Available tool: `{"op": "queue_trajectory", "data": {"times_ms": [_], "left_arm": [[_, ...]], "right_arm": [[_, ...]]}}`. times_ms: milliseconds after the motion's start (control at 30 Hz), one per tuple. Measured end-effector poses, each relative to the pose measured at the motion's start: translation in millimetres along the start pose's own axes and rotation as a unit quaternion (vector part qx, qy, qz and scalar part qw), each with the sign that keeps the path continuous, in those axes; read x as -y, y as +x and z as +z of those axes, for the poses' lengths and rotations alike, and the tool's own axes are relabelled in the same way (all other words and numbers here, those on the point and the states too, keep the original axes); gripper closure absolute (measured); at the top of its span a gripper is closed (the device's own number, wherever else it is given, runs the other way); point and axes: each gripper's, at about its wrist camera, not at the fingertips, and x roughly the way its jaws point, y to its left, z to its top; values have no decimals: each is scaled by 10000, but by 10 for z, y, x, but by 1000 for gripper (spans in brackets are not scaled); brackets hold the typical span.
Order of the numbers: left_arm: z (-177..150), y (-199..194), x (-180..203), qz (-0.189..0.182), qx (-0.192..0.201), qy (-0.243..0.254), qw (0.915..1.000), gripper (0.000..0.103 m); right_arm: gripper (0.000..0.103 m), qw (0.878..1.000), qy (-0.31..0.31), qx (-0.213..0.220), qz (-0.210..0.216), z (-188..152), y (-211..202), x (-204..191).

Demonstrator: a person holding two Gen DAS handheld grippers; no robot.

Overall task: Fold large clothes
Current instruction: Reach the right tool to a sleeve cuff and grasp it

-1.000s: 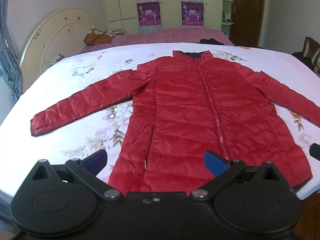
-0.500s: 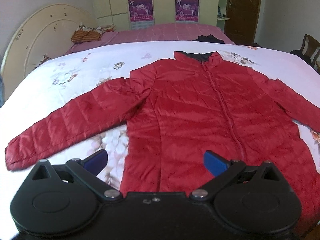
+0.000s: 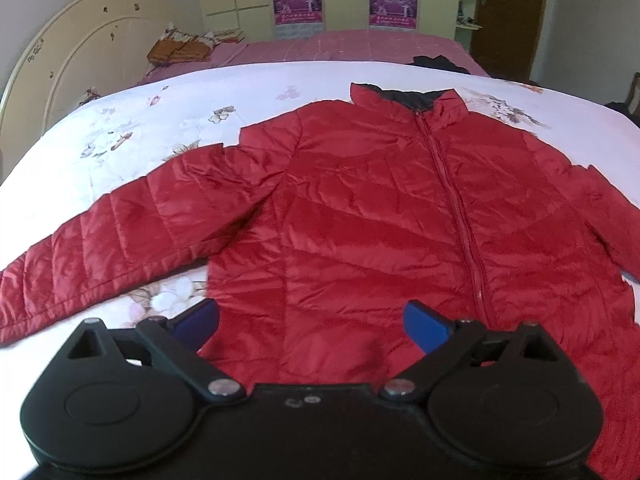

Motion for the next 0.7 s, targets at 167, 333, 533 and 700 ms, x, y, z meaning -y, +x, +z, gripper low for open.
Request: {"op": "queue_trajectory", "data": {"times_ms": [167, 333, 533, 700], "left_arm": [[96, 164, 261, 72, -73, 5, 9999, 9], [151, 281, 481, 162, -138, 36, 9998, 10], [222, 388, 642, 281, -234, 38, 9993, 11], [282, 419, 695, 344, -277, 21, 9990, 13]], "right_arm": [[1, 9986, 333, -145, -393, 164, 357, 532], [24, 9940, 675, -303, -801, 278, 636, 1009], [25, 9879, 1178, -478, -892, 341, 824, 1309], [37, 9895, 1092, -385, -869, 361, 856, 1260]]}}
